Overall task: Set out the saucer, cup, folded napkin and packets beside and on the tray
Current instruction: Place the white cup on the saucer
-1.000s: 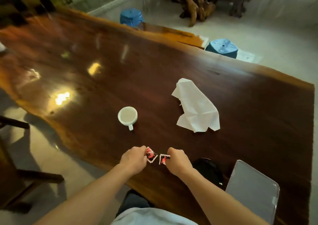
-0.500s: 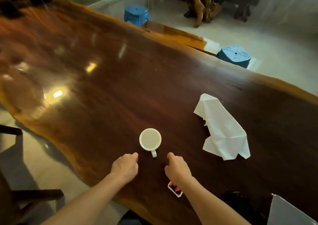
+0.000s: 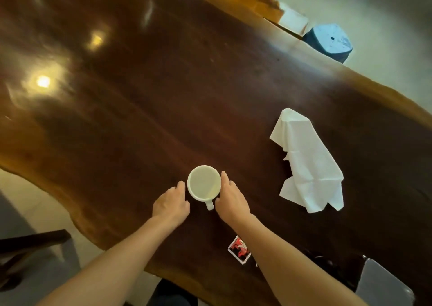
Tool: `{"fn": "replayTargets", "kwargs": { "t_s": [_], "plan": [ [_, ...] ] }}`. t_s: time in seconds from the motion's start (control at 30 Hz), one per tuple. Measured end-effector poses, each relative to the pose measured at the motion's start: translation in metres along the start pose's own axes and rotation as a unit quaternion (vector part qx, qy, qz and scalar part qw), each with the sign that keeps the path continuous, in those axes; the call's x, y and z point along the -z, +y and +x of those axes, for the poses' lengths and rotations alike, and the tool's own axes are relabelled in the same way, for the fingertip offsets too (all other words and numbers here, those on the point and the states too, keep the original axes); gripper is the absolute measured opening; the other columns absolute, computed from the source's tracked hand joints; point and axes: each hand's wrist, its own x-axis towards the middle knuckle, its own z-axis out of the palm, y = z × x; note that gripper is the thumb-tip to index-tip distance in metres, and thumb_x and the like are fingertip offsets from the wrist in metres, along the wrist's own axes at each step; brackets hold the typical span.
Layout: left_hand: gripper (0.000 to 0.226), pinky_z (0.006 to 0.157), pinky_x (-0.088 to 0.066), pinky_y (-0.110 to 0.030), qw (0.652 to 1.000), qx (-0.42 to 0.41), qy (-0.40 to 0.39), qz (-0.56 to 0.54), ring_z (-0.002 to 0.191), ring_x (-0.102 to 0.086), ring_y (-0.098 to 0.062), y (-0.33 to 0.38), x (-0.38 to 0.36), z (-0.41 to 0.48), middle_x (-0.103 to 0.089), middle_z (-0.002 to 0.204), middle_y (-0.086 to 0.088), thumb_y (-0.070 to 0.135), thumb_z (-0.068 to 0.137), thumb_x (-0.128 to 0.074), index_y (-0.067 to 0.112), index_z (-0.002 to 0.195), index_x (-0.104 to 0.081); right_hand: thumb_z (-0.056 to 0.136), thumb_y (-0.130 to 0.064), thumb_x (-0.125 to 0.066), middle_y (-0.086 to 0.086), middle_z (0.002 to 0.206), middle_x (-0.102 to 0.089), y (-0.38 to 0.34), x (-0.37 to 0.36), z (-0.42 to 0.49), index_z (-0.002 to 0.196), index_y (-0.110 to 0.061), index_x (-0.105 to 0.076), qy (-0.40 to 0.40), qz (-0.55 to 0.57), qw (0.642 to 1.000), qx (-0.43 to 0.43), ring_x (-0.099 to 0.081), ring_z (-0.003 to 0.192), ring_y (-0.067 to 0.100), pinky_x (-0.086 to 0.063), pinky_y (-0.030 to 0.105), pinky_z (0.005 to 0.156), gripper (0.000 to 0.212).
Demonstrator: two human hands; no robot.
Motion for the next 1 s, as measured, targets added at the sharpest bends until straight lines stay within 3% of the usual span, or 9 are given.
{"fn": "replayTargets", "kwargs": {
  "t_s": [0.07,0.17,0.27,0.37,0.47,0.67,0.8,0.87,1.0],
  "plan": [
    [0.037,0.08,-0.051,-0.037,1.0,0.001,0.001,-0.017,0.108,-0.064,-0.026,0.004,0.001,0.006,-0.061,0.119,-0.004,0.026,0.091,-0.064,0.021,0.122,-0.045,0.088,-0.01,-0.07,0.008,0.139,-0.048,-0.001,-0.003,0.008,0.159,-0.024,-0.001,-0.013,0.007,1.0,0.01,-0.06,0.115,0.025,-0.053,0.04,0.093,0.1],
    [0.053,0.08,-0.051,-0.033,0.998,-0.022,0.011,-0.052,0.109,-0.063,-0.023,0.008,-0.001,0.015,-0.059,0.122,-0.003,0.023,0.086,-0.074,0.022,0.128,-0.042,0.085,-0.011,-0.075,0.008,0.141,-0.045,0.001,-0.008,0.016,0.159,-0.028,0.006,-0.031,0.02,0.999,0.036,-0.057,0.118,0.024,-0.052,0.042,0.098,0.11],
    [0.07,0.088,-0.056,-0.037,0.995,-0.045,0.009,-0.091,0.113,-0.061,-0.022,0.009,-0.006,0.021,-0.058,0.125,-0.004,0.021,0.078,-0.082,0.023,0.133,-0.039,0.085,-0.011,-0.074,0.008,0.14,-0.045,0.006,-0.011,0.019,0.158,-0.028,-0.002,-0.024,0.058,0.997,0.037,-0.054,0.122,0.025,-0.049,0.042,0.103,0.105],
    [0.095,0.096,-0.053,-0.038,0.992,-0.055,0.004,-0.113,0.124,-0.054,-0.024,0.016,-0.009,0.023,-0.051,0.134,-0.005,0.019,0.074,-0.086,0.02,0.148,-0.027,0.085,-0.019,-0.073,0.006,0.13,-0.051,0.011,-0.017,0.019,0.15,-0.03,-0.023,0.006,0.127,0.992,0.029,-0.056,0.118,0.024,-0.051,0.044,0.1,0.083],
    [0.086,0.088,-0.053,-0.032,0.989,-0.084,0.008,-0.123,0.117,-0.055,-0.019,0.023,-0.012,0.02,-0.051,0.127,-0.002,0.022,0.07,-0.089,0.024,0.138,-0.036,0.085,-0.026,-0.075,0.001,0.123,-0.054,0.018,-0.024,0.015,0.14,-0.031,-0.034,0.027,0.183,0.983,0.012,-0.057,0.11,0.017,-0.054,0.04,0.095,0.069],
    [0.082,0.088,-0.055,-0.035,0.985,-0.127,0.009,-0.117,0.113,-0.057,-0.017,0.044,-0.025,-0.005,-0.05,0.127,0.0,0.026,0.07,-0.087,0.025,0.137,-0.038,0.082,-0.044,-0.066,-0.002,0.119,-0.055,0.05,-0.03,-0.015,0.14,-0.031,-0.033,0.065,0.196,0.978,0.01,-0.06,0.101,0.014,-0.057,0.038,0.087,0.067],
    [0.08,0.087,-0.056,-0.034,0.98,-0.17,0.009,-0.103,0.111,-0.057,-0.016,0.08,-0.039,-0.029,-0.051,0.125,0.001,0.027,0.071,-0.086,0.024,0.136,-0.039,0.098,-0.034,-0.054,-0.004,0.114,-0.06,0.09,-0.024,-0.042,0.131,-0.028,-0.046,0.096,0.231,0.968,-0.023,-0.062,0.097,0.013,-0.054,0.033,0.083,0.035],
    [0.081,0.087,-0.057,-0.037,0.978,-0.186,0.004,-0.095,0.11,-0.057,-0.015,0.102,-0.049,-0.043,-0.052,0.126,0.001,0.03,0.072,-0.085,0.024,0.138,-0.038,0.095,-0.024,-0.059,-0.003,0.116,-0.058,0.113,-0.021,-0.055,0.133,-0.03,-0.043,0.126,0.234,0.964,-0.017,-0.061,0.102,0.018,-0.052,0.032,0.081,0.043],
    [0.076,0.084,-0.058,-0.039,0.97,-0.229,-0.009,-0.078,0.107,-0.058,-0.016,0.152,-0.08,-0.078,-0.053,0.124,0.001,0.034,0.073,-0.082,0.022,0.136,-0.041,0.084,-0.039,-0.067,-0.005,0.109,-0.055,0.169,-0.013,-0.1,0.133,-0.036,-0.038,0.154,0.272,0.949,-0.031,-0.061,0.096,0.015,-0.056,0.034,0.078,0.057]
  ]
}}
